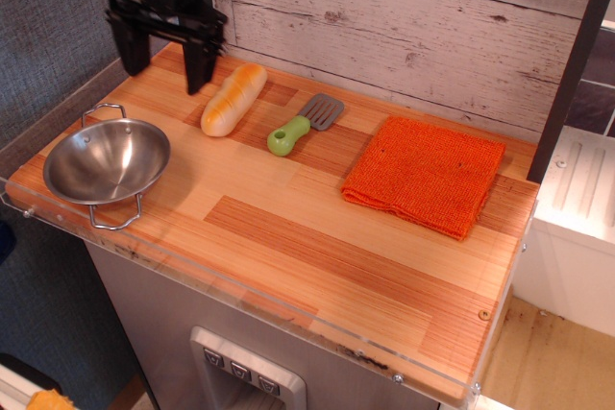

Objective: Place the bread on top of the orange towel

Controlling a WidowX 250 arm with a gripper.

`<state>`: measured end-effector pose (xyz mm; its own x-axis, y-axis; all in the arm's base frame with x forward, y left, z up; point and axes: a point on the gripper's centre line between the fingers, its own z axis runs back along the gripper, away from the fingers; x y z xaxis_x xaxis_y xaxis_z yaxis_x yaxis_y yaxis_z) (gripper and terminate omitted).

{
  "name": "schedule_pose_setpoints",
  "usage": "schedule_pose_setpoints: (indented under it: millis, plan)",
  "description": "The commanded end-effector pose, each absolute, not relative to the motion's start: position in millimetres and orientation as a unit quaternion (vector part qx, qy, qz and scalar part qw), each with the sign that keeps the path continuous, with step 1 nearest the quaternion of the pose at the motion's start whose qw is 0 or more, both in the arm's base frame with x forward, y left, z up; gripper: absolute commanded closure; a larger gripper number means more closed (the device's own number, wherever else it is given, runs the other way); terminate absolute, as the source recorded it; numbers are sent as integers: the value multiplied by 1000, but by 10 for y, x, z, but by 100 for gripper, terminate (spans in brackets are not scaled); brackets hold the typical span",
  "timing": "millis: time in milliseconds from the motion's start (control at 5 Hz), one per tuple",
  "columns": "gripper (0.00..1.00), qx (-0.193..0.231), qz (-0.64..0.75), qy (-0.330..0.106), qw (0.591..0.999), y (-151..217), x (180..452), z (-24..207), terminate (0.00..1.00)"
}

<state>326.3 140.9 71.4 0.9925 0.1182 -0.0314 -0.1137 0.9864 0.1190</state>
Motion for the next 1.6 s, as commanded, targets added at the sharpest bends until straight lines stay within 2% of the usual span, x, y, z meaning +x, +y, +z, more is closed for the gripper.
schedule_pose_setpoints:
  millis: [0, 200, 400, 600, 800, 1000, 1200, 1400]
  plan:
    - [0, 73, 65, -29, 995, 1354, 3576, 738, 0]
    - [0, 64, 77, -47, 994, 1303, 3667, 690, 0]
    - [0, 59, 82, -38, 994, 1340, 3708, 526, 0]
    - [0, 70, 79, -3, 994, 1404, 3631, 314, 0]
    - [0, 62, 78, 14, 995, 1400, 3562, 152, 0]
    - [100, 63, 67, 19, 996, 1305, 3555, 161, 0]
    - [100, 60, 60, 2, 996, 1144, 3559, 417, 0]
    - [100, 80, 100, -71, 989, 954, 3530, 903, 0]
